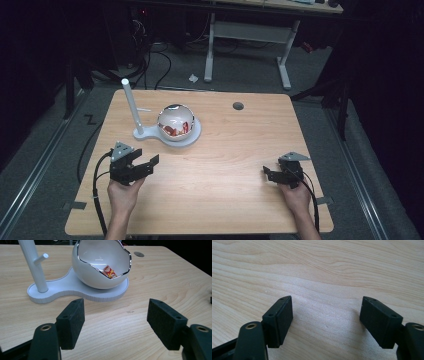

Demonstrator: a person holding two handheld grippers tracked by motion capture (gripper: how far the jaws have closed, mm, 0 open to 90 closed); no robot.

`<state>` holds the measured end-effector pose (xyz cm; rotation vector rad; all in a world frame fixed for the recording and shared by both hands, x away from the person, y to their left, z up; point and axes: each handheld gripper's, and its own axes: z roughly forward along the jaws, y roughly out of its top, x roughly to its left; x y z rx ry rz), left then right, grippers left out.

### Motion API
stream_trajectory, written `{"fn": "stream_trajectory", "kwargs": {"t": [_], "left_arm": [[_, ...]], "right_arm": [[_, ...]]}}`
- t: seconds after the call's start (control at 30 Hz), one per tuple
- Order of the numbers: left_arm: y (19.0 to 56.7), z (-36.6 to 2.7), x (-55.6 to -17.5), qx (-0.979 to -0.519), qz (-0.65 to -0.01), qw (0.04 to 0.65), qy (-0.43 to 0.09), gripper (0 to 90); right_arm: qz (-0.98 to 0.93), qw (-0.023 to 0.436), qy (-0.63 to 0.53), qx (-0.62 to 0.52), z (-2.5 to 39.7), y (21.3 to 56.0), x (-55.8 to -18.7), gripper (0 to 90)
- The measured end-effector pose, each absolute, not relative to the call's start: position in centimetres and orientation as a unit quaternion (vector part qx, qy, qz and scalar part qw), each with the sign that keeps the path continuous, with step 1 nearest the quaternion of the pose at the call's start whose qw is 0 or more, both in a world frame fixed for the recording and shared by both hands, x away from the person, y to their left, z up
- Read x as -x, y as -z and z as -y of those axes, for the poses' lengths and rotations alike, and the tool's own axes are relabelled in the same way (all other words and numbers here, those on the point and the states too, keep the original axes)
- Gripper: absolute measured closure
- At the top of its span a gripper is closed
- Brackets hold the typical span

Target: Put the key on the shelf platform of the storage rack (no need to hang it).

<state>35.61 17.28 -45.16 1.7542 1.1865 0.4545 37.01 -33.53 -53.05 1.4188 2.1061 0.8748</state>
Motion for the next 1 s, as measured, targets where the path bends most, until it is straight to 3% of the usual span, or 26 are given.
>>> {"fn": "stream_trajectory", "kwargs": {"t": [1.0], "left_arm": [[49.1,-13.4,-36.4,-0.751,-0.473,0.434,-0.154,31.2]], "right_arm": [[-0.763,0.226,-0.317,-0.516,33.5,53.0,-36.8,26.6]]}}
